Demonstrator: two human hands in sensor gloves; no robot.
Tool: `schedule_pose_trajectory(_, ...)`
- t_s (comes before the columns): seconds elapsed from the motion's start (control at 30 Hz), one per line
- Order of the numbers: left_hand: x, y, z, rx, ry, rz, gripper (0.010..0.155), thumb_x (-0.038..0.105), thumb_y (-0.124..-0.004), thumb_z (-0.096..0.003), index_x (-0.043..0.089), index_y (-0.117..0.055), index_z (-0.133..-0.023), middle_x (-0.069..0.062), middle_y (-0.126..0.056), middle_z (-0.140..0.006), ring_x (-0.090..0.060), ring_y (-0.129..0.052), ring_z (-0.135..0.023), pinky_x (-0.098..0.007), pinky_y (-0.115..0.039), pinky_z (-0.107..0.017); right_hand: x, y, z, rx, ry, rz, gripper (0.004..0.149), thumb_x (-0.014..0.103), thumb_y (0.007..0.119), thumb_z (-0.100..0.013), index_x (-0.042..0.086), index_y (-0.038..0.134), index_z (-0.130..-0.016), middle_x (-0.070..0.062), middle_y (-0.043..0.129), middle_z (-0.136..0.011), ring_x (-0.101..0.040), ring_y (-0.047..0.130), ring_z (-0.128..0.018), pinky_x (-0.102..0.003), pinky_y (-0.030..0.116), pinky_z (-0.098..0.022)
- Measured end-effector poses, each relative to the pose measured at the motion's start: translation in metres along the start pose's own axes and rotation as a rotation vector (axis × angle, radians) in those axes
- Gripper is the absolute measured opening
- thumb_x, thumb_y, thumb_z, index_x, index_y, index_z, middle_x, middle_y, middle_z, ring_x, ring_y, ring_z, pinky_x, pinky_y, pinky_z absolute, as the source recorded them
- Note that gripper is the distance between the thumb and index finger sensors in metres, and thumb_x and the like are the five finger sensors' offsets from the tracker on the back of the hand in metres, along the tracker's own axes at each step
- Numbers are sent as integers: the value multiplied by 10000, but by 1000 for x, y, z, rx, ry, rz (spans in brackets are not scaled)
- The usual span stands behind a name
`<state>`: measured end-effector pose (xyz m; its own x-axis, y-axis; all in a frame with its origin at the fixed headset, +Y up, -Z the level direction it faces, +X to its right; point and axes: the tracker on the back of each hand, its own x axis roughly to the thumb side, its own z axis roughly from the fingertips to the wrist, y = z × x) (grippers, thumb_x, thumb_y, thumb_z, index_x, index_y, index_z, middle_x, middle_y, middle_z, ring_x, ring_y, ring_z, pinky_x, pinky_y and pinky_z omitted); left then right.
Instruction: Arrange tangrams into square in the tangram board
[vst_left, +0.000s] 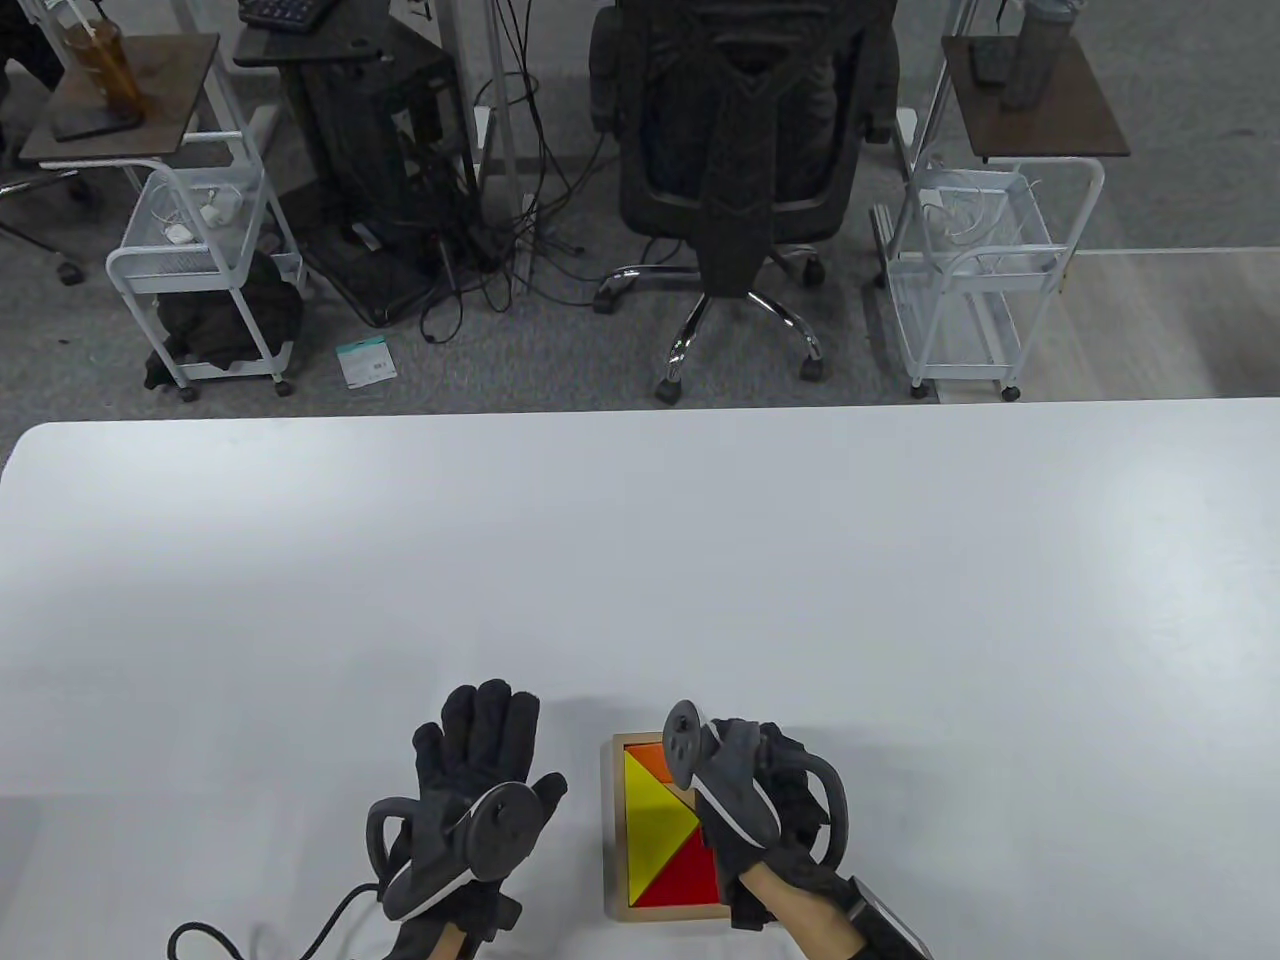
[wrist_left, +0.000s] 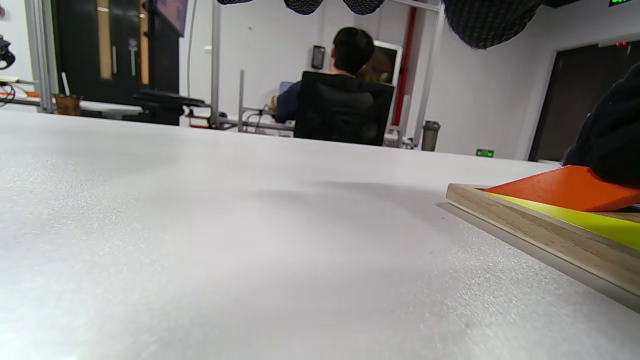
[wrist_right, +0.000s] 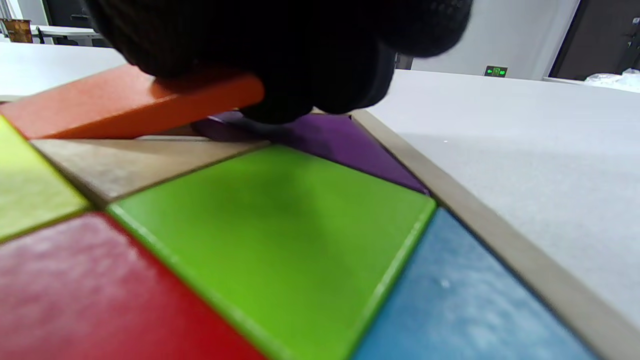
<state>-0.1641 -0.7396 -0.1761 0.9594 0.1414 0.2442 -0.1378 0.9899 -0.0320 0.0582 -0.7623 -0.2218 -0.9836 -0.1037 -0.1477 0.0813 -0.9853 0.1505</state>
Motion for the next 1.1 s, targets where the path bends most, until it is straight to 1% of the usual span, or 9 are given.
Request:
schedule_pose_trajectory(0.17,-2,0,0,2,5,-1,753,536,-605,-569,144,-331,-1150,-246,-278,-1191,-557,-359,-1074,-752,-420,-724,-4,-4,1,-30,8,-4,475,482,735,-446,340,731,-899,45,840,-853,-212,839,-717,-317,743,-498)
schedule_pose_trajectory(0.23,-3,0,-1,-2,11,-1,752,536,-603,-570,143,-328,-1151,-244,-273,-1191,-557,-349,-1074,-754,-410,-724,-11,-8,3,-54,2,-18,560,517,722,-431,348,656,-961,42,754,-967,-229,774,-844,-367,705,-600)
schedule_pose_trajectory(0.33,-5,0,-1,-10,18,-3,751,543,-593,-571,154,-320,-1152,-237,-257,-1195,-558,-323,-1075,-761,-382,-720,-28,-17,11,-128,-15,-77,734,611,609,-396,384,401,-1062,63,421,-1159,-252,469,-1078,-467,541,-776)
schedule_pose_trajectory(0.4,-7,-1,-1,-23,24,-1,754,552,-581,-571,158,-312,-1154,-236,-239,-1196,-560,-300,-1075,-767,-362,-717,-42,-21,16,-182,-25,-107,785,638,571,-378,419,274,-1070,85,224,-1186,-246,251,-1124,-509,409,-833)
schedule_pose_trajectory(0.47,-7,-1,-1,-25,24,1,748,562,-571,-570,180,-305,-1157,-232,-223,-1199,-567,-279,-1074,-775,-344,-713,-63,-24,24,-250,-20,-114,811,652,553,-359,436,217,-1065,93,124,-1179,-243,125,-1120,-520,348,-846)
schedule_pose_trajectory(0.53,-8,-1,-1,-35,22,2,747,572,-561,-570,196,-298,-1159,-232,-212,-1201,-571,-267,-1073,-779,-336,-710,-79,-22,29,-261,-30,-104,820,664,545,-350,466,172,-1053,109,38,-1158,-226,11,-1099,-520,260,-853)
schedule_pose_trajectory(0.7,-7,-6,-3,-111,37,18,770,583,-540,-573,186,-236,-1158,-270,-155,-1186,-609,-221,-1049,-775,-324,-711,-114,-6,32,-199,-21,-29,856,695,545,-324,546,26,-989,196,-194,-1063,-164,-199,-1026,-485,125,-864)
schedule_pose_trajectory(0.87,-7,-10,-4,-121,37,-12,775,585,-535,-571,186,-215,-1154,-257,-115,-1182,-580,-162,-1052,-774,-282,-708,-133,4,22,-69,-1,-95,865,702,537,-307,577,-41,-938,235,-261,-1010,-117,-283,-979,-461,58,-862)
schedule_pose_trajectory(1.1,-6,-11,-5,-124,29,-34,776,587,-531,-570,189,-212,-1154,-246,-100,-1182,-565,-135,-1054,-771,-255,-708,-138,7,20,-30,-27,-143,871,708,537,-297,583,-55,-923,236,-274,-998,-108,-293,-970,-453,62,-863)
